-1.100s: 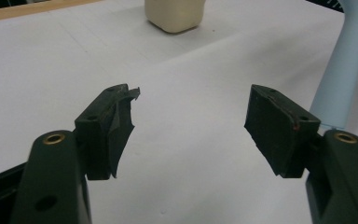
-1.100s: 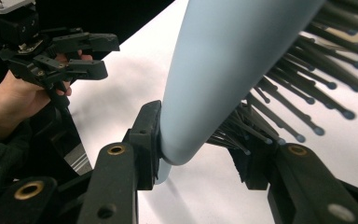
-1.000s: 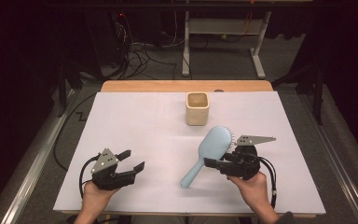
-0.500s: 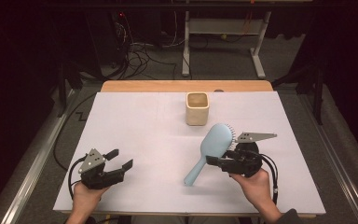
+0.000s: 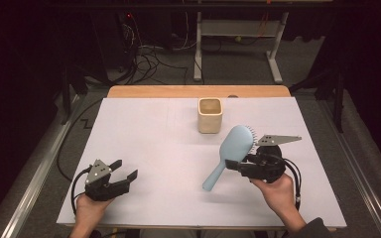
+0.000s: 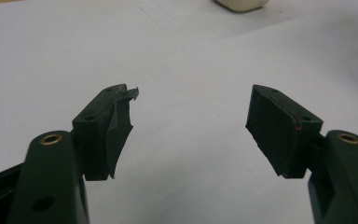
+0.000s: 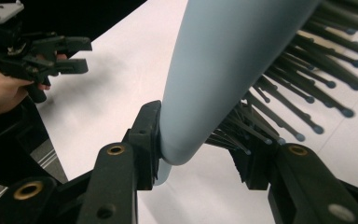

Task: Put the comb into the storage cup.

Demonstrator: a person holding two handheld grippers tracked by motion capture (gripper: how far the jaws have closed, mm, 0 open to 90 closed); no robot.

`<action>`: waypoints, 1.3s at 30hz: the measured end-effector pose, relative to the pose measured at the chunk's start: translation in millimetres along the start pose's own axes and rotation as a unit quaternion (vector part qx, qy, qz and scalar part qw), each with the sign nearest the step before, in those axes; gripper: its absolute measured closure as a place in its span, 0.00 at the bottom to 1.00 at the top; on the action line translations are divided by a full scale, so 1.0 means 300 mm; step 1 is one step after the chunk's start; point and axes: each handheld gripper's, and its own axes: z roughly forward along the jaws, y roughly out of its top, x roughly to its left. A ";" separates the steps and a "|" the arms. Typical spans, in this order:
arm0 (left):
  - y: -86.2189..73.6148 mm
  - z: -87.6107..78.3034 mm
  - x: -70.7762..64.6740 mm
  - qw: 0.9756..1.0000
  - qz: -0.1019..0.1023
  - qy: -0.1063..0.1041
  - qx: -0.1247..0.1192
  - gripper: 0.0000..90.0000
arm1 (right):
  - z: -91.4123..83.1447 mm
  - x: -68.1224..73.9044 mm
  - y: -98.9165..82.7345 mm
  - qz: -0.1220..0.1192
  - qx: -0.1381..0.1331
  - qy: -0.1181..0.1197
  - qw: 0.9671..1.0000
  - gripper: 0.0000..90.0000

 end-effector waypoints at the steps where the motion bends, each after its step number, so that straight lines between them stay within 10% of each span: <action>1: -0.002 0.002 -0.001 1.000 0.000 -0.001 0.002 0.34 | -0.003 -0.003 0.001 -0.001 -0.001 -0.001 1.000 0.64; 39: -0.014 0.001 0.011 0.999 -0.031 -0.010 0.007 0.33 | -0.053 -0.078 0.132 -0.001 -0.007 -0.045 0.999 0.64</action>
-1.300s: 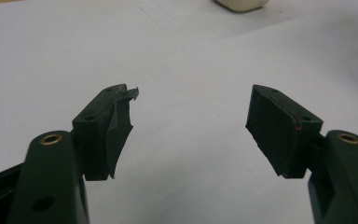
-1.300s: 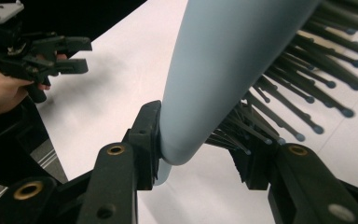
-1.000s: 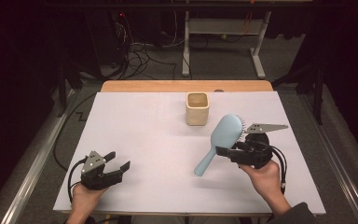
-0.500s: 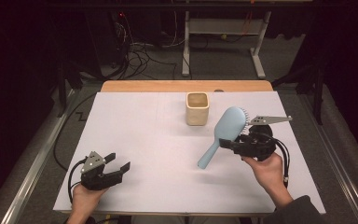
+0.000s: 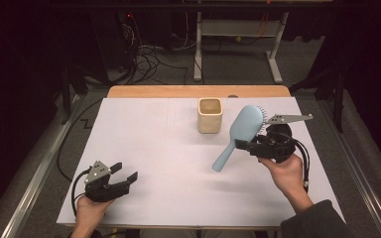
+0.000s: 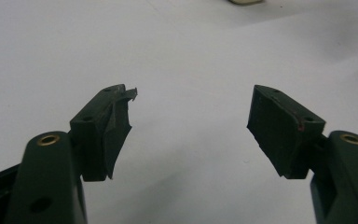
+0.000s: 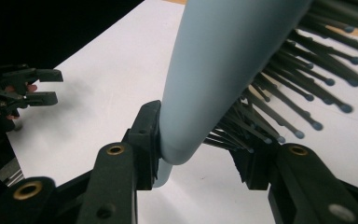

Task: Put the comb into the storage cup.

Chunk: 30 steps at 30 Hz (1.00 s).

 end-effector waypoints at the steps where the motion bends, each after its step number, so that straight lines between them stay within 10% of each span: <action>1: 0.000 -0.002 0.001 1.000 -0.002 0.000 -0.004 0.33 | 0.001 -0.002 0.004 0.001 0.001 -0.001 1.000 0.64; 30: 0.001 -0.008 0.015 1.000 -0.011 -0.001 -0.005 0.34 | 0.015 -0.040 0.108 0.014 -0.010 -0.011 1.000 0.64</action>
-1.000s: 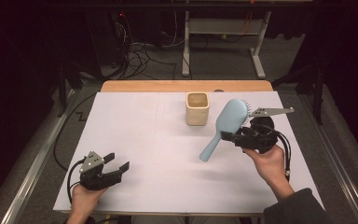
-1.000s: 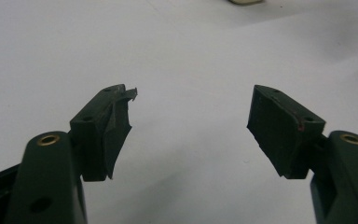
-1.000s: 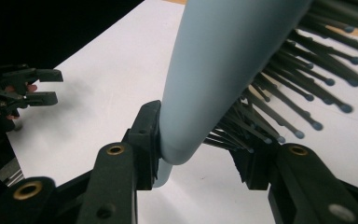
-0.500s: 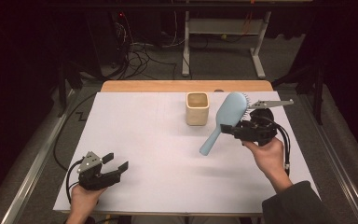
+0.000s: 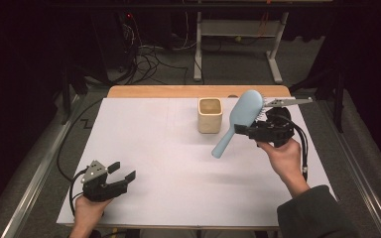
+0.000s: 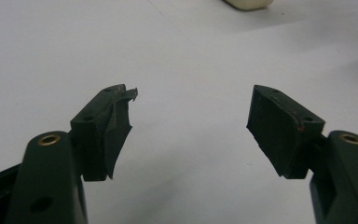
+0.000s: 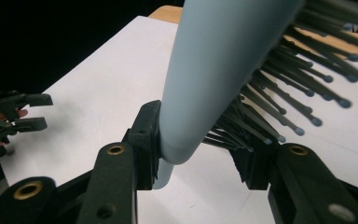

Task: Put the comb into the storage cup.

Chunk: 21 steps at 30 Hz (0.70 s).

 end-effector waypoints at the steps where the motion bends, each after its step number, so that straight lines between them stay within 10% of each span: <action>1: 0.000 0.000 0.000 1.000 0.000 0.000 0.000 0.33 | 0.000 -0.001 0.005 0.001 -0.001 -0.001 1.000 0.64; 21: 0.001 0.007 -0.002 1.000 0.000 -0.003 0.001 0.33 | 0.021 -0.020 0.078 0.002 -0.008 -0.015 1.000 0.64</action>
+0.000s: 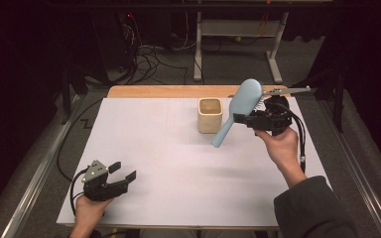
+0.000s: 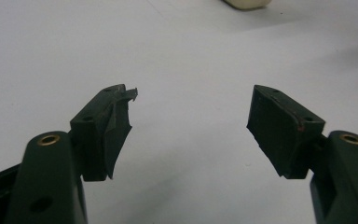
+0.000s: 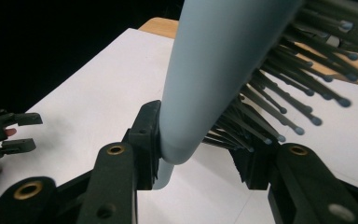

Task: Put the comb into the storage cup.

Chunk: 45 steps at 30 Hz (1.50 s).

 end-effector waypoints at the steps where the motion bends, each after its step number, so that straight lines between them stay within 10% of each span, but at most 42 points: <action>1: 0.000 0.001 0.000 1.000 0.000 0.000 0.000 0.33 | 0.000 0.000 0.003 -0.001 0.000 -0.001 1.000 0.64; 45: -0.002 -0.003 0.006 1.000 -0.005 0.004 -0.001 0.33 | 0.067 -0.023 0.116 0.011 -0.001 -0.023 1.000 0.64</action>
